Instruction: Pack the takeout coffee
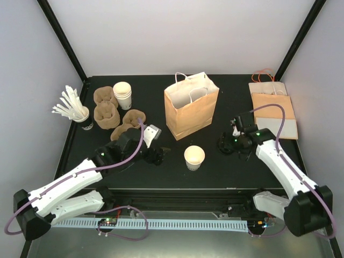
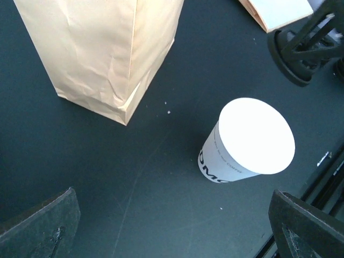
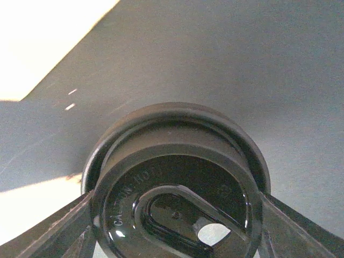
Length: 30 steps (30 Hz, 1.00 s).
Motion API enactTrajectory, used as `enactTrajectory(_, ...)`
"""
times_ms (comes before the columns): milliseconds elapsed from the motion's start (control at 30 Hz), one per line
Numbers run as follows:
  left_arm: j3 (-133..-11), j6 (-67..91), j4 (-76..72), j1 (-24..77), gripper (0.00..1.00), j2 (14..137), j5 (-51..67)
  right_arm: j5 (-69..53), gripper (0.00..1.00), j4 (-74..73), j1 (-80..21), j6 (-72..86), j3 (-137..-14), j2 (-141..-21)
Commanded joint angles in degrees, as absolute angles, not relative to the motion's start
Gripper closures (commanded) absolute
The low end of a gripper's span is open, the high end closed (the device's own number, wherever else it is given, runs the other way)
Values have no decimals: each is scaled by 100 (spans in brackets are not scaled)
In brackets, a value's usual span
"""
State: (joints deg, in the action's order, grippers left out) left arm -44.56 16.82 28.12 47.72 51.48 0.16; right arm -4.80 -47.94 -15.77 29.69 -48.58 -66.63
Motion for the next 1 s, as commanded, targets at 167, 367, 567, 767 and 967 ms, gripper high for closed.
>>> enactTrajectory(167, -4213, 2321, 2179, 4202, 1, 5662, 1676, -1213, 28, -5666, -3055, 1950, -5612, -6353)
enactTrajectory(367, -4011, 2978, 1811, 3713, 1, 6041, 2616, -706, 26, -5982, -3877, 1937, -5989, -6775)
enactTrajectory(567, -3732, 3350, 1312, 3462, 1, 6463, 3247, -202, 25, -6121, -4459, 2018, -6479, -7234)
enactTrajectory(767, -3577, 3528, 784, 3456, 6, 6689, 3622, 198, 24, -6143, -4754, 2083, -6767, -7630)
enactTrajectory(967, -3507, 3656, 496, 3456, 15, 6829, 3773, 207, 24, -6082, -4925, 2087, -6904, -7904)
